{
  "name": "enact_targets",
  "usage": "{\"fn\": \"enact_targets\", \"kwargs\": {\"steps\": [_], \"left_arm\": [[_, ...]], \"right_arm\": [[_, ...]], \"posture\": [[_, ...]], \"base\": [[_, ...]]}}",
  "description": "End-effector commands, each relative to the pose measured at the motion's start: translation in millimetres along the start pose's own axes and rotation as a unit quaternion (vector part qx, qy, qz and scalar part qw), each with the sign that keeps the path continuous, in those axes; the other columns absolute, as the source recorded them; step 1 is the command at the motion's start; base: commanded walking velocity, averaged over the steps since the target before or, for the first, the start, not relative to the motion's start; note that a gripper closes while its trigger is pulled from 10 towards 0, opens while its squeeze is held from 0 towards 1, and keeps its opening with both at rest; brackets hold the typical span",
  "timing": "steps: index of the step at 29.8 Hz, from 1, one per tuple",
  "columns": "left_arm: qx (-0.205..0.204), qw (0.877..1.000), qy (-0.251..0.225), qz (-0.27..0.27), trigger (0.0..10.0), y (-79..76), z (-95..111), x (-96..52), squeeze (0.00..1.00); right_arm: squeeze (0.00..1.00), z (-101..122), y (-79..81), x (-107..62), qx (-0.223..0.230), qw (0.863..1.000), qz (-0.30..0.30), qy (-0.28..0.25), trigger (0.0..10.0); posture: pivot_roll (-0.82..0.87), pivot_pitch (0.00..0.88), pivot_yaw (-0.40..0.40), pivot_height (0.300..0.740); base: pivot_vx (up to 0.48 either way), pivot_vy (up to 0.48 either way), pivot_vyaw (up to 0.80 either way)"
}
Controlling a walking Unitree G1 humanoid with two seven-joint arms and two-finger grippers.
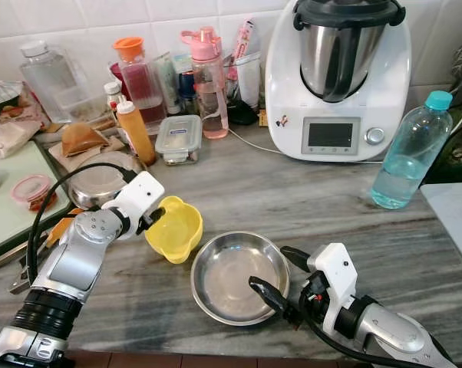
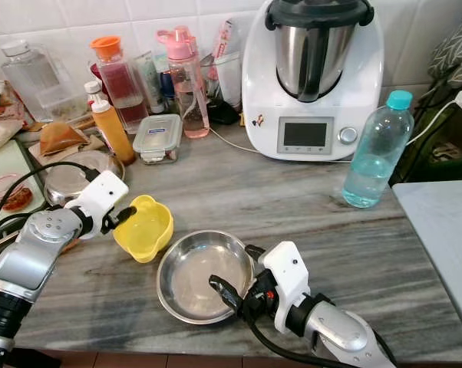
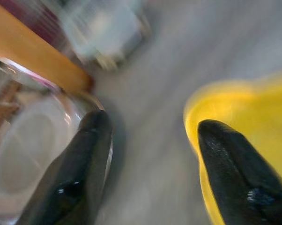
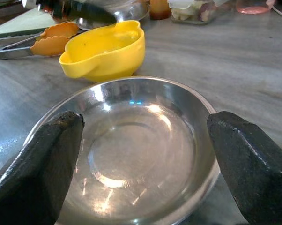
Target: Setting the table
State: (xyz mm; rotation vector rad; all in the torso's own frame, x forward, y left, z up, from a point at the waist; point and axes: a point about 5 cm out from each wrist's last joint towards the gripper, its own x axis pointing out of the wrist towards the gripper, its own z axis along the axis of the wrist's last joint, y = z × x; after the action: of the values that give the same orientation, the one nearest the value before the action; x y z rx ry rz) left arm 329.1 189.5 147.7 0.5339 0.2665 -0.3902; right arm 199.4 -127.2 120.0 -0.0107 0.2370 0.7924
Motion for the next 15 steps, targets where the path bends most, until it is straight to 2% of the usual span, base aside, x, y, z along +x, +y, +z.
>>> {"fn": "enact_targets", "kwargs": {"steps": [1,3,5,8,10,12,15], "left_arm": [[-0.019,0.999,-0.044,0.018,10.0,5.6,12,-4.9,1.0],[-0.031,0.997,-0.066,0.019,10.0,2.6,17,-6.8,1.0],[-0.047,0.992,-0.117,0.024,10.0,-3.2,26,-11.9,1.0],[-0.053,0.989,-0.138,0.021,10.0,-7.5,30,-15.1,1.0],[-0.06,0.985,-0.157,0.035,10.0,-8.5,32,-17.8,1.0],[-0.081,0.976,-0.188,0.074,10.0,-11.1,33,-24.7,1.0],[-0.096,0.971,-0.189,0.114,10.0,-12.2,29,-31.0,1.0]], "right_arm": [[0.0,2,0.7,2.3,-0.006,1.0,0.004,-0.006,10.0],[0.0,3,0.1,2.3,-0.006,1.0,0.003,-0.007,10.0],[0.0,3,-0.6,2.6,-0.006,1.0,0.003,-0.007,10.0],[0.0,3,-1.2,2.3,-0.007,1.0,0.003,-0.007,10.0],[0.0,3,-2.7,2.6,-0.008,1.0,0.0,-0.008,10.0],[0.0,8,-11.2,4.4,-0.016,0.999,-0.033,-0.025,10.0],[0.0,20,-18.9,5.0,-0.01,0.995,-0.07,-0.066,10.0]], "posture": [[-0.05,0.0,0.096,0.74],[-0.05,0.0,0.093,0.74],[-0.05,0.0,0.087,0.74],[-0.04,0.0,0.084,0.74],[-0.04,0.0,0.083,0.74],[-0.04,0.0,0.081,0.74],[-0.04,0.0,0.08,0.74]], "base": [[0.0,0.0,0.0],[0.0,0.0,0.0],[0.0,0.0,0.0],[0.0,0.0,0.0],[0.0,0.0,0.0],[0.0,0.0,0.0],[0.0,0.0,0.0]]}}
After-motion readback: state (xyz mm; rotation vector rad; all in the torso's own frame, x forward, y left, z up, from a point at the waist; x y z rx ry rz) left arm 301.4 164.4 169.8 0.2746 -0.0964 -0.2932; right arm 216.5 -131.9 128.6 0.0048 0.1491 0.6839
